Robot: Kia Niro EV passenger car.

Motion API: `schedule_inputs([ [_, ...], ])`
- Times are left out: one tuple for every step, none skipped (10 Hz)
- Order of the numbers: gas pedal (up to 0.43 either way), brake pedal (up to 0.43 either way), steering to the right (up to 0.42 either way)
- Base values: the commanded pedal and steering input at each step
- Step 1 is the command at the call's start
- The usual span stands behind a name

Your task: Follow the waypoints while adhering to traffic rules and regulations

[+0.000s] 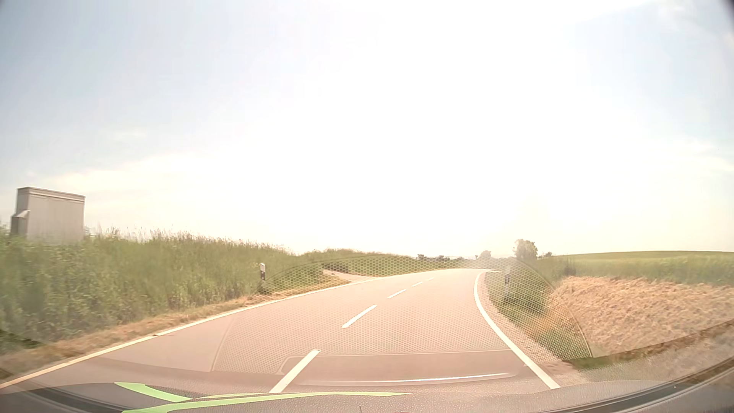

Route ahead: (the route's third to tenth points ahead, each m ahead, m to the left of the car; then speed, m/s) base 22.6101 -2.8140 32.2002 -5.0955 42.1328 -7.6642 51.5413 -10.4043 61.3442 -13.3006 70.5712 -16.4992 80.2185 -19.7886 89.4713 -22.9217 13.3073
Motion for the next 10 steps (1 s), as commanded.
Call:
schedule_inputs([
  [0.469,0.000,0.069],
  [0.469,0.000,0.069],
  [0.469,0.000,0.069],
  [0.469,0.000,0.069],
  [0.469,0.000,0.069],
  [0.469,0.000,0.069],
  [0.469,0.000,0.068],
  [0.469,0.000,0.065],
  [0.469,0.000,0.062],
  [0.469,0.000,0.055],
])
